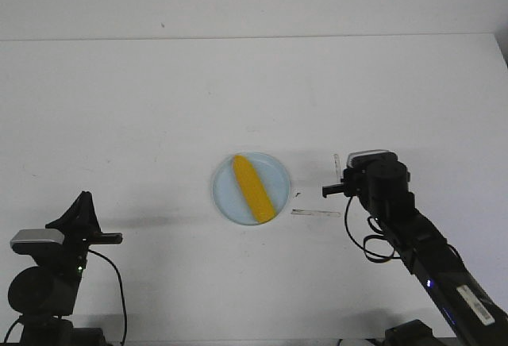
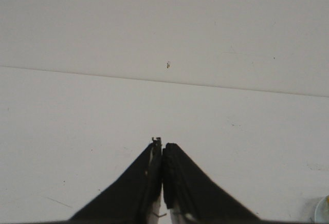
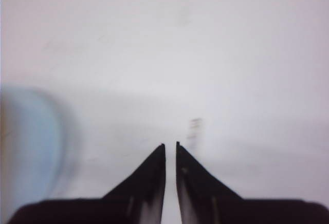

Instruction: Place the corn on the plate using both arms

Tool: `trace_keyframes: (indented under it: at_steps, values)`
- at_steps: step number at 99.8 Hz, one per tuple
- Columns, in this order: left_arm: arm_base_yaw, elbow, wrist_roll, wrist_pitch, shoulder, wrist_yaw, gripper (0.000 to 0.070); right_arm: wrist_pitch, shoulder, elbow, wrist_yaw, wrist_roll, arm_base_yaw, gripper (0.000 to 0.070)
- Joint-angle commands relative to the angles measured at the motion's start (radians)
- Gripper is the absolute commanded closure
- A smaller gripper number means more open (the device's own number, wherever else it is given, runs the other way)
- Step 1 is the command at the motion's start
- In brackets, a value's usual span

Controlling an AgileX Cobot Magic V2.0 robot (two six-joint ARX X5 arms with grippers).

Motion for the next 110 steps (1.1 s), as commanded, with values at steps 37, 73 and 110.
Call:
trace_keyframes:
  at_steps: [37,73,110]
  values:
    - [0.0,0.01,-0.001,0.011,0.0,0.001,0.0699,0.08,-0.29,-0.198,-0.061,-0.109,-0.262,0.0682]
    - [0.0,0.01,-0.001,0.011,0.0,0.001,0.0699,0.089,-0.518,-0.23,-0.056,-0.065,-0.263,0.0683]
    - [0.0,0.01,-0.001,0.011,0.0,0.001,0.0699,0.032,-0.792,-0.317,-0.055,-0.051,-0.263,0.0683]
